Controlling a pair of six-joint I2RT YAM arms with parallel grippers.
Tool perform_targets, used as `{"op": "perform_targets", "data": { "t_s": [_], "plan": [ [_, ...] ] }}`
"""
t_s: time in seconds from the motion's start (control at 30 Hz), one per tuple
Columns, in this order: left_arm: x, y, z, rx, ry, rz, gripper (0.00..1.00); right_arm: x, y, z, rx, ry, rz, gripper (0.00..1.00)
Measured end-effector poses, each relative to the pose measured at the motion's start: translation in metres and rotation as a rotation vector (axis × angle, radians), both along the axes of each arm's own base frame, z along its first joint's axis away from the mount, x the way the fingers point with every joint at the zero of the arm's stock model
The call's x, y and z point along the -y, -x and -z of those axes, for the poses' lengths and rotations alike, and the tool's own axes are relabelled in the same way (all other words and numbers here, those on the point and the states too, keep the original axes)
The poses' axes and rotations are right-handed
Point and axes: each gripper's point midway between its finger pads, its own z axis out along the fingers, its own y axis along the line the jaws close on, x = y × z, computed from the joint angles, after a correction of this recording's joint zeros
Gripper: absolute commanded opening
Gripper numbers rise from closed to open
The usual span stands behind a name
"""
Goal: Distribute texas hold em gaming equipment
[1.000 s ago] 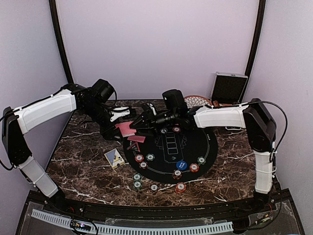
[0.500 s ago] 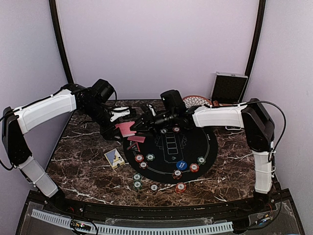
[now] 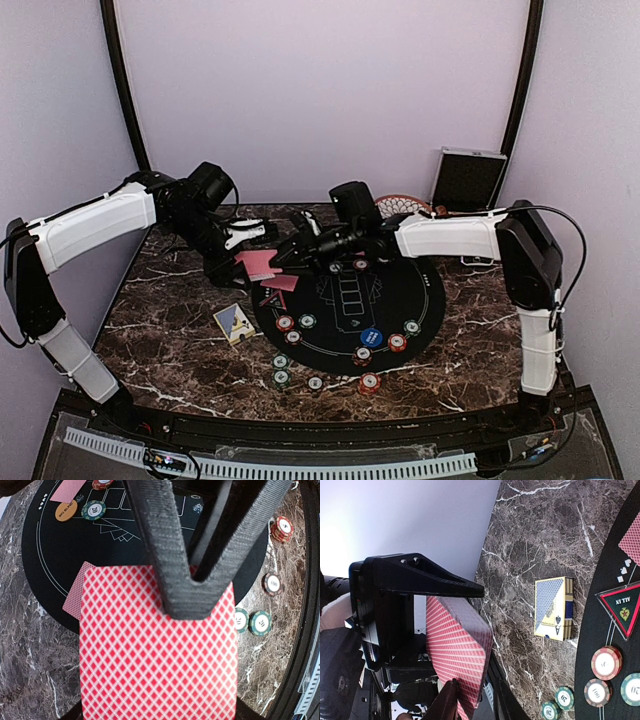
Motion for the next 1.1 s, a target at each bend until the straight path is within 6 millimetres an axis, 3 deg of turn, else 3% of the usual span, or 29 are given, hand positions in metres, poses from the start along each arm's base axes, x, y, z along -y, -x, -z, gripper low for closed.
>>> {"op": "perform_targets", "data": {
  "t_s": [0.53, 0.77, 1.1],
  "plan": [
    [-0.001, 0.000, 0.004, -0.003, -0.005, -0.001, 0.00, 0.015, 0.001, -0.008, -0.062, -0.014, 0.046, 0.07],
    [-0.002, 0.000, 0.006, -0.002, -0.012, -0.003, 0.00, 0.021, -0.005, -0.024, -0.067, -0.054, 0.075, 0.00],
    [-0.002, 0.000, 0.007, -0.002, -0.013, -0.004, 0.00, 0.027, -0.006, -0.024, -0.091, -0.081, 0.092, 0.00]
  ]
}}
